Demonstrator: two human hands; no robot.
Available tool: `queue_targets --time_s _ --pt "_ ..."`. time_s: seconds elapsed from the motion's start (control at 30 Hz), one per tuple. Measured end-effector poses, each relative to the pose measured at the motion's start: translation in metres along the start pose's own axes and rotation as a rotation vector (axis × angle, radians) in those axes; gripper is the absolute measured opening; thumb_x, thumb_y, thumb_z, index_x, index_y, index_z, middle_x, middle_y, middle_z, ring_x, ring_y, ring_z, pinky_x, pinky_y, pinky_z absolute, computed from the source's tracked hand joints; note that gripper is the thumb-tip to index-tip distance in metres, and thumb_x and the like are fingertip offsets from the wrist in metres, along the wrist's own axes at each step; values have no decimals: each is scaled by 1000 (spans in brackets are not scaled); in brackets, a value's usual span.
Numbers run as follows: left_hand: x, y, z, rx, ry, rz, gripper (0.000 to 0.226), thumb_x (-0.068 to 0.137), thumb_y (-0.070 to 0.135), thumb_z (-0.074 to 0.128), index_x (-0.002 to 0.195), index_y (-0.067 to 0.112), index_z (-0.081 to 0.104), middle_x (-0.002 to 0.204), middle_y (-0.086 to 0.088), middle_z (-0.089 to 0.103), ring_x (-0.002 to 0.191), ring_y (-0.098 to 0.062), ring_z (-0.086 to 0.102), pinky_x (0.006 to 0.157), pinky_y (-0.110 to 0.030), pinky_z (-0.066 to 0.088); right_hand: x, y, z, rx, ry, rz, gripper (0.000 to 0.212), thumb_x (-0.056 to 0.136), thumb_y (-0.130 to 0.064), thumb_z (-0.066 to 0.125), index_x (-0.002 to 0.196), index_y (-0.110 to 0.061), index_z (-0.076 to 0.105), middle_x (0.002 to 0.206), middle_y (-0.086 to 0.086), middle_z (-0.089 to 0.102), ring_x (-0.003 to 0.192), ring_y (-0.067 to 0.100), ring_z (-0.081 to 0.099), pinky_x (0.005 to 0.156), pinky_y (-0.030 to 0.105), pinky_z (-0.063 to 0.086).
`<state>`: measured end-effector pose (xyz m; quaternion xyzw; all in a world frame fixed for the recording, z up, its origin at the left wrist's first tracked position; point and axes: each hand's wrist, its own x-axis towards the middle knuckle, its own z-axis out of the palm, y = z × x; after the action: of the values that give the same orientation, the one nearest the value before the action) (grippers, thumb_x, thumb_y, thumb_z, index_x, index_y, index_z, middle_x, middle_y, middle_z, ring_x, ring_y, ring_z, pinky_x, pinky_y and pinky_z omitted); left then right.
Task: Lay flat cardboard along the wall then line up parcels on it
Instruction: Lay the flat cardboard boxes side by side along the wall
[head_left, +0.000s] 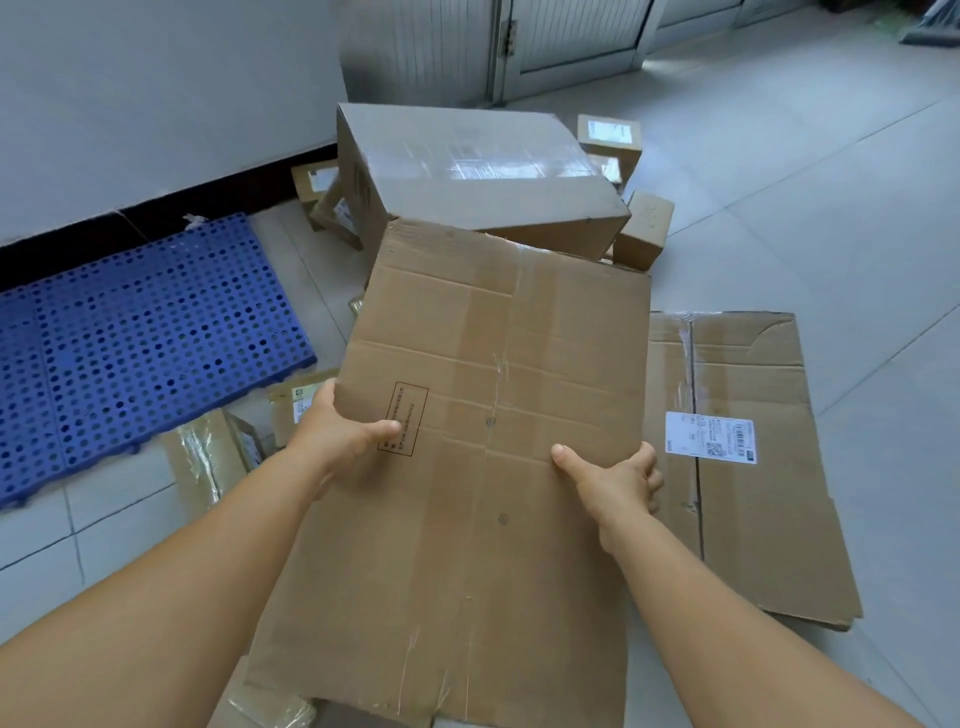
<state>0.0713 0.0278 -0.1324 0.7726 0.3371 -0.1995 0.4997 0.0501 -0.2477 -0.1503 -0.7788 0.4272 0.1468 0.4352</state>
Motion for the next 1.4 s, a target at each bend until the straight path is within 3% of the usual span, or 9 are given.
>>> queue_targets --time_s 0.2,0.37,0.57,0.67,0.9,1.17,1.4 --pt "-77 59 -60 -58 120 40 90 69 20 84 143 24 32 128 1 56 114 -21 53 101 -39 42 -65 -79 -53 -36 -30 -106 116 65 -52 81 150 -21 8 151 7 18 136 36 23 108 50 29" --pt "-145 90 -113 -123 236 59 90 67 30 84 141 29 32 128 4 56 118 -24 51 102 -46 42 -126 -142 -85 -76 -58 -236 114 62 -54 81 147 -22 11 147 8 22 134 36 24 107 57 28" --pt "-232 105 -180 -216 448 99 91 74 33 80 146 34 25 128 10 52 121 -24 48 98 -42 43 -210 -205 -101 -139 -130 -390 114 66 -58 76 150 -25 7 151 4 19 138 32 21 110 54 26" --pt "-273 101 -216 -292 550 96 95 75 31 79 148 35 19 138 5 48 125 -25 45 97 -41 40 -256 -227 -96 -171 -185 -474 111 69 -55 76 150 -25 6 150 7 21 136 33 23 108 52 26" --pt "-349 56 -309 -423 711 71 95 76 28 79 149 34 19 138 3 48 122 -25 47 92 -39 41 -375 -253 -58 -249 -287 -640 114 67 -56 78 150 -25 7 151 8 21 134 36 26 107 54 31" --pt "-427 -32 -438 -494 838 78 90 75 26 80 147 33 26 132 3 54 114 -22 52 87 -32 41 -534 -236 2 -276 -381 -778 109 65 -54 78 147 -25 13 142 8 29 129 36 31 105 53 33" --pt "-499 -104 -542 -504 951 109 89 76 25 79 147 32 26 131 4 53 119 -22 50 96 -33 41 -663 -213 55 -247 -476 -855 109 69 -51 77 149 -26 7 147 7 23 131 35 27 107 52 31"
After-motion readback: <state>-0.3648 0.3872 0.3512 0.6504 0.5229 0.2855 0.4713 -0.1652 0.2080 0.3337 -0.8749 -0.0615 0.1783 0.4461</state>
